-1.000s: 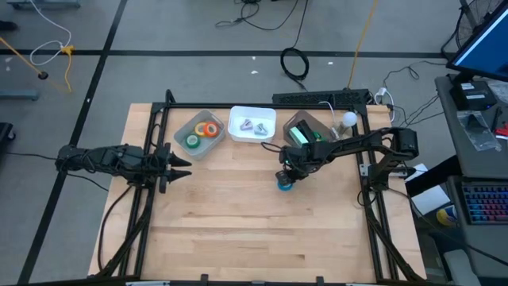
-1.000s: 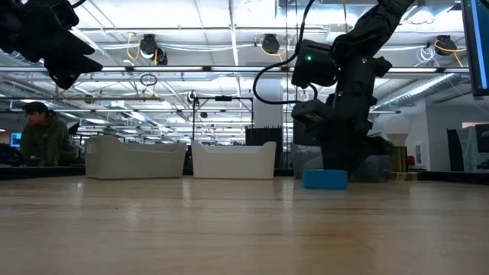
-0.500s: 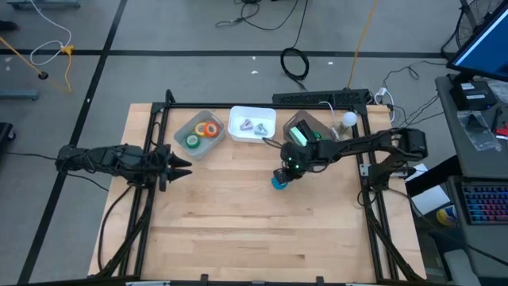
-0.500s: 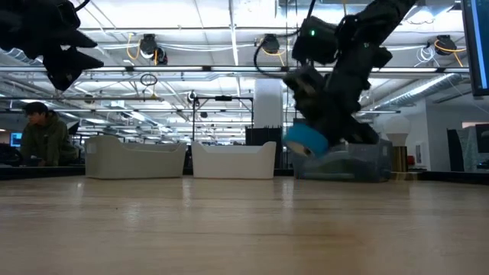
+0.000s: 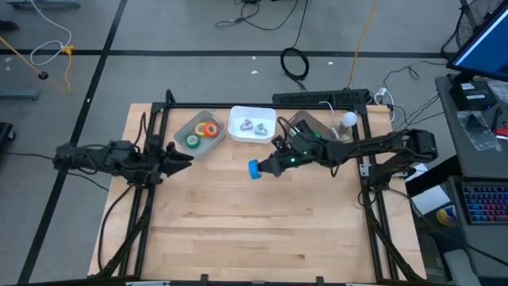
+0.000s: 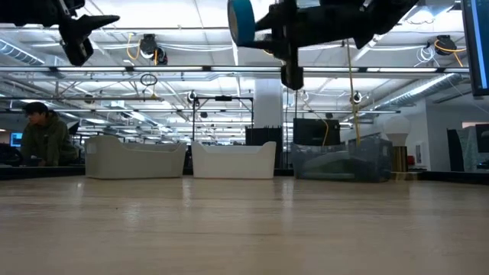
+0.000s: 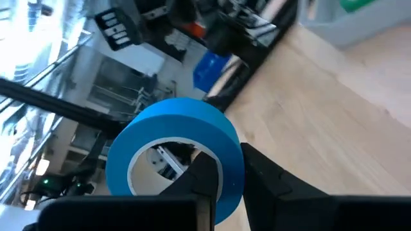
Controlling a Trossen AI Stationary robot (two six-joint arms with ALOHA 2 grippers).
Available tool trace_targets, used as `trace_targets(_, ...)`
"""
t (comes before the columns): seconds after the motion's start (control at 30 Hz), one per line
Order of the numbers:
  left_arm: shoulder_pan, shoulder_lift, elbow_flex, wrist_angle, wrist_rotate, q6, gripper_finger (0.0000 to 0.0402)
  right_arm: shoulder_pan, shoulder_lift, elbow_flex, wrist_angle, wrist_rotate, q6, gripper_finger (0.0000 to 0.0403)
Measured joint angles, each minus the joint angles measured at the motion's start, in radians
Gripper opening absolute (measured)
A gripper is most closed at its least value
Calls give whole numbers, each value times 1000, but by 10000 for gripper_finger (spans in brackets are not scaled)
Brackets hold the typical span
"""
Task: Pick and place Stapler, Stapler remover, tape
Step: Put the blue tape into the gray bin
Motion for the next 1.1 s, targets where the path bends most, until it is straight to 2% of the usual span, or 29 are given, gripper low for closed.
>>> trace_targets(0.27,0,249,0,305,24,-38,173,1,35,0,218,3,-27,36)
trace_targets(0.43,0,434,0,548,86,-69,173,2,34,0,236,1,-38,36)
trace_targets(0.67,-1,659,2,813,78,-159,173,4,34,0,260,-27,-20,36)
trace_targets(0.87,-15,815,114,846,66,-167,172,5,33,0,247,-28,-8,36)
trace_targets(1.1,-30,945,268,794,79,-118,172,5,33,0,224,-28,-17,36)
